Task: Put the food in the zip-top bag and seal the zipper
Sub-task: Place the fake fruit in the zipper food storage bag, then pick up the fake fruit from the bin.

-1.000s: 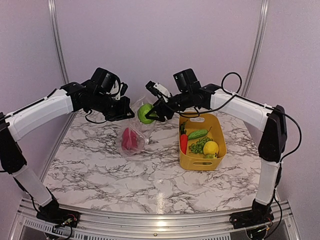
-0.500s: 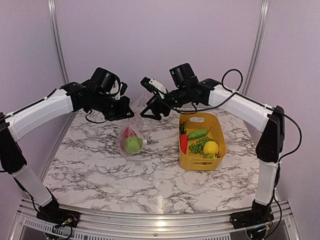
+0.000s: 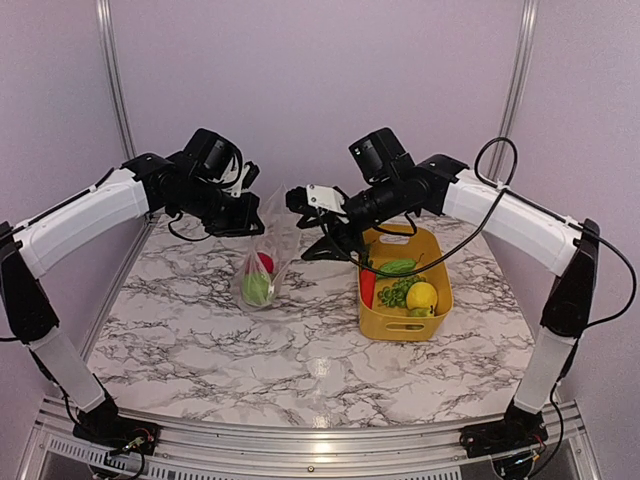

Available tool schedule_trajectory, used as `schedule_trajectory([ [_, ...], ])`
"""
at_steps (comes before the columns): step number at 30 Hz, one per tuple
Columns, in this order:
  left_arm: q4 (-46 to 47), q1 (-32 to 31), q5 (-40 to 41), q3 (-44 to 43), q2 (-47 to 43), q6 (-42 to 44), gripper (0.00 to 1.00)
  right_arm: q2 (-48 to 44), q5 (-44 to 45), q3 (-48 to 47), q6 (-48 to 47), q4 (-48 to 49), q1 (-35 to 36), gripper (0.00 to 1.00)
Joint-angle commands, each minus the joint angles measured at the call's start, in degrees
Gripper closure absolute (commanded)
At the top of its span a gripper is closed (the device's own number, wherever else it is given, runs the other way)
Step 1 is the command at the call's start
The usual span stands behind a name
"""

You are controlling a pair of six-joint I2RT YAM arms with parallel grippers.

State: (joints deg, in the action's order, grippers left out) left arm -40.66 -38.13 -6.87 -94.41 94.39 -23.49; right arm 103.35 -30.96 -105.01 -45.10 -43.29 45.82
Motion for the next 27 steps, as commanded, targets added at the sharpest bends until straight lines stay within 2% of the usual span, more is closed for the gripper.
schedule_trajectory([
  [1, -4.87, 0.25, -2.62, -2.54, 1.25, 3.68, 1.0, 2.5, 6.98, -2.68, -10.67, -3.97, 3.58, 0.34],
  [7, -6.87, 0.25, -3.79, -4.47, 2.05, 4.42, 1.0, 6.24, 17.58, -3.85, -16.02, -3.21, 8.88, 0.34],
  [11, -7.72, 0.25, -3.86, -4.79, 1.99, 4.79, 1.0, 7.66, 20.3, -4.13, -17.23, -3.04, 10.29, 0.41],
  [12, -7.94, 0.25, -3.52, -4.75, 1.88, 4.87, 1.0, 7.85, 20.67, -4.26, -17.29, -3.03, 10.43, 0.46],
  [16, -8.35, 0.25, -2.65, -4.09, 1.41, 5.24, 1.0, 7.8, 20.87, -4.51, -16.76, -2.74, 10.43, 0.81],
  [17, -8.52, 0.25, -2.34, -3.96, 1.39, 5.27, 0.98, 7.57, 20.71, -4.51, -16.63, -2.54, 10.43, 0.87],
  [20, -9.39, 0.25, -0.24, -3.62, 1.41, 5.18, 0.73, 6.69, 19.72, -4.59, -15.96, -1.73, 10.47, 0.92],
  [21, -9.45, 0.2, 0.26, -3.33, 1.27, 5.12, 0.68, 6.47, 19.44, -4.68, -15.79, -1.41, 10.51, 0.94],
  [27, -9.71, 0.16, 1.26, -1.56, 0.75, 4.77, 0.67, 6.46, 18.86, -5.77, -14.81, -1.19, 10.51, 0.95],
])
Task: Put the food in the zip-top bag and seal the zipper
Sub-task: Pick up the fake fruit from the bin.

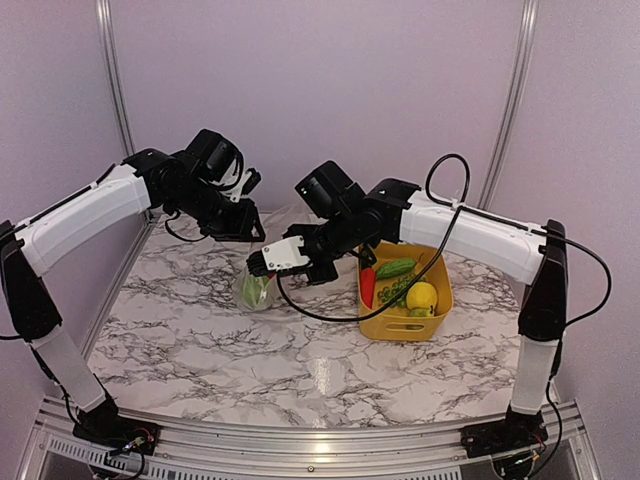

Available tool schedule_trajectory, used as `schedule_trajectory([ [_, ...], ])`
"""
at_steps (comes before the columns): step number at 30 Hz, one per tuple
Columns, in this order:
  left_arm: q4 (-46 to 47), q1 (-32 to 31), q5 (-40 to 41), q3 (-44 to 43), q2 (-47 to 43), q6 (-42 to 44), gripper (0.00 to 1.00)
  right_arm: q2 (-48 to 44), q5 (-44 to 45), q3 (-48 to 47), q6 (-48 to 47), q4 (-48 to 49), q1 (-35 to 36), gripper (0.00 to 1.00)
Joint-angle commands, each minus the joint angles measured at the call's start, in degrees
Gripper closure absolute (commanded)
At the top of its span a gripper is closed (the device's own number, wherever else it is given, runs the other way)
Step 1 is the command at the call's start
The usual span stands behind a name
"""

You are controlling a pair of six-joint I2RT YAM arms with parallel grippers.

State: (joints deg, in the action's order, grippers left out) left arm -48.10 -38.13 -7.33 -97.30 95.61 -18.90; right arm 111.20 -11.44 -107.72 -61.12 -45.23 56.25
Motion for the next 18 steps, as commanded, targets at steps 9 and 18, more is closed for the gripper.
schedule_trajectory([
  [9, -2.6, 0.16, 7.04, -0.27, -0.21, -0.3, 0.95, -1.98, -4.12, -5.92, 3.71, -0.82, 0.15, 0.95],
  [18, -3.52, 0.16, 10.77, -3.71, -1.07, 1.05, 1.0, -2.86, -6.76, -6.19, 5.86, -2.67, 0.17, 0.94],
])
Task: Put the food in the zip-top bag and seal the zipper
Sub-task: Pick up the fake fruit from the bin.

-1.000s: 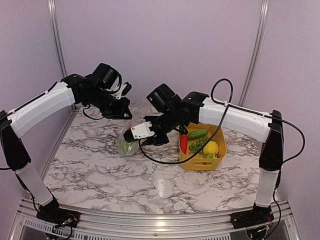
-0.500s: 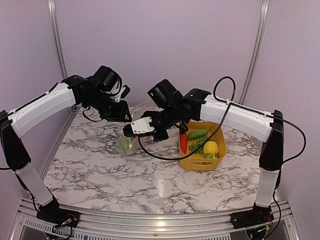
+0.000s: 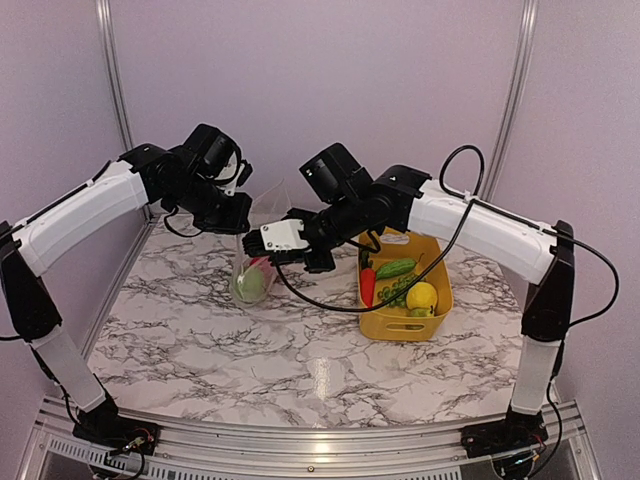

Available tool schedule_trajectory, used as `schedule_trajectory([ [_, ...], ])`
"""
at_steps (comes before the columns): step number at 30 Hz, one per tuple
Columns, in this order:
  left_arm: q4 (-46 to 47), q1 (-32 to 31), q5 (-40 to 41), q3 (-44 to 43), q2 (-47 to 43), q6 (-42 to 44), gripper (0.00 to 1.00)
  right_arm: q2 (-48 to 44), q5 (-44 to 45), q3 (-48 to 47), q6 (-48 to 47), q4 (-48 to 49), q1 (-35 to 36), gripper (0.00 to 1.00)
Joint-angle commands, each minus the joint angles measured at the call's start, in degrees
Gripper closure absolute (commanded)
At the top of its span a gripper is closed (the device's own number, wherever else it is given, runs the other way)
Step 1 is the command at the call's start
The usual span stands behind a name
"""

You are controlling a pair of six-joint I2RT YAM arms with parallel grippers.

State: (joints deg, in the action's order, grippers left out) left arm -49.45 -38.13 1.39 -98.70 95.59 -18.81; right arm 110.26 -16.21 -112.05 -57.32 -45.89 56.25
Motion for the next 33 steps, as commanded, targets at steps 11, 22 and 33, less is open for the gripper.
schedule_trajectory([
  [11, -7.98, 0.16, 6.51, -5.35, -3.05, 2.97, 1.0, -7.68, -12.07, 0.42, 11.55, -2.13, -9.2, 0.64],
  [22, -4.84, 0.16, 3.28, -2.73, -1.2, 3.42, 1.0, -14.34, -15.45, 18.22, 20.93, 5.07, -28.84, 0.61],
  [33, -2.72, 0.16, 1.67, -1.51, -0.7, 3.87, 1.0, -15.66, -0.85, 26.92, 22.52, 1.47, -31.55, 0.57],
])
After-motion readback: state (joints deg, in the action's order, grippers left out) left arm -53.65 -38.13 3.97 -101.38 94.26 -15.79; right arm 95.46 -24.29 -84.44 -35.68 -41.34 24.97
